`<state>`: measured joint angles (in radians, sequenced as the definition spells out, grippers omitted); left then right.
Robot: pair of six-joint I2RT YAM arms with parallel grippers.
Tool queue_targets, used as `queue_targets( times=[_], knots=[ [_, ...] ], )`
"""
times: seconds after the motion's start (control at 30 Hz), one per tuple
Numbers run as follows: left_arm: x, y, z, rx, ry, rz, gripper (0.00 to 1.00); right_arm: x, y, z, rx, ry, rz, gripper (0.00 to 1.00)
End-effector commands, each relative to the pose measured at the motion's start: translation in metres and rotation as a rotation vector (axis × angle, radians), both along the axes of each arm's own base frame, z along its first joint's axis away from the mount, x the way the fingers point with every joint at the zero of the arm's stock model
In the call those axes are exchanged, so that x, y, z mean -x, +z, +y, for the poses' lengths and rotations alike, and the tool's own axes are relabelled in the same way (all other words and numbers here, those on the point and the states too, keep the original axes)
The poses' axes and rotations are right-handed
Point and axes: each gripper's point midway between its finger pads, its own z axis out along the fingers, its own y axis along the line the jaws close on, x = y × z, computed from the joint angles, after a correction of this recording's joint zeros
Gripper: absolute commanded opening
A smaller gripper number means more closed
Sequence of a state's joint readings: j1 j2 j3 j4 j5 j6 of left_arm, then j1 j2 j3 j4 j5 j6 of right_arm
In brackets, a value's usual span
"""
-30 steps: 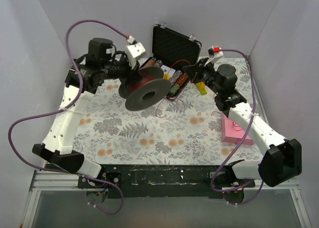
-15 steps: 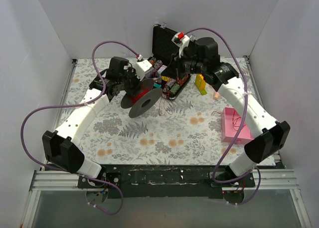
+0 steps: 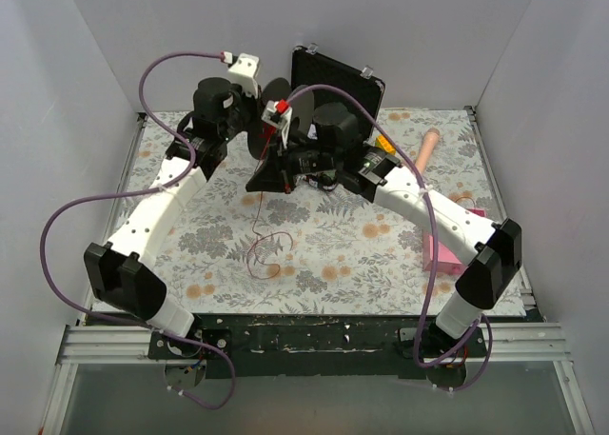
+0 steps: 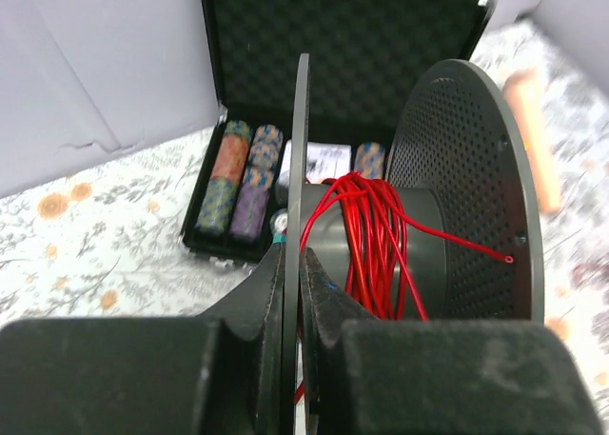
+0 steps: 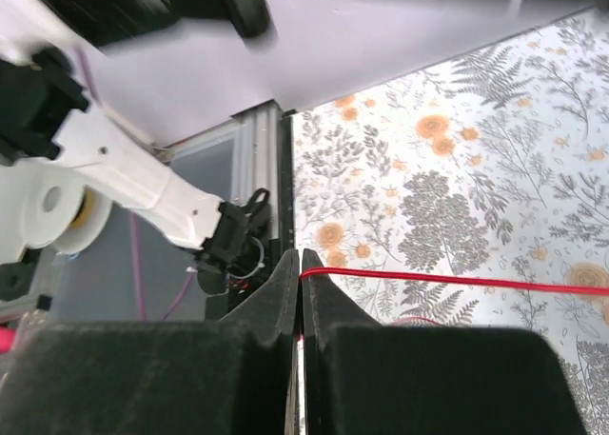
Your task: Wrap the cables
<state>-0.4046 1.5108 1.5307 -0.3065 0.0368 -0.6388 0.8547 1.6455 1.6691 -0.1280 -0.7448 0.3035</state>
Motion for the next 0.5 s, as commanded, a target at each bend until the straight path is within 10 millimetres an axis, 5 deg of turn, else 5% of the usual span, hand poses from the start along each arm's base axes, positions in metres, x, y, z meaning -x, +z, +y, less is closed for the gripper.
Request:
queue_targets(
  times=[0.0, 0.23, 0.47],
  knots=[
    [-0.012, 0.095, 0.002, 0.238, 0.036, -0.132, 0.0, 0.029, -0.003, 0.024, -0.049, 0.033, -0.156, 0.01],
    [0.013, 0.177, -0.003, 0.309, -0.055, -0.219, 0.0, 0.007, -0.056, 0.03, -0.004, -0.122, -0.208, 0.03],
    [0.043, 0.221, -0.003, 0.326, -0.126, -0.28, 0.0, -0.003, -0.063, 0.011, -0.074, -0.223, -0.31, 0.48]
  ],
)
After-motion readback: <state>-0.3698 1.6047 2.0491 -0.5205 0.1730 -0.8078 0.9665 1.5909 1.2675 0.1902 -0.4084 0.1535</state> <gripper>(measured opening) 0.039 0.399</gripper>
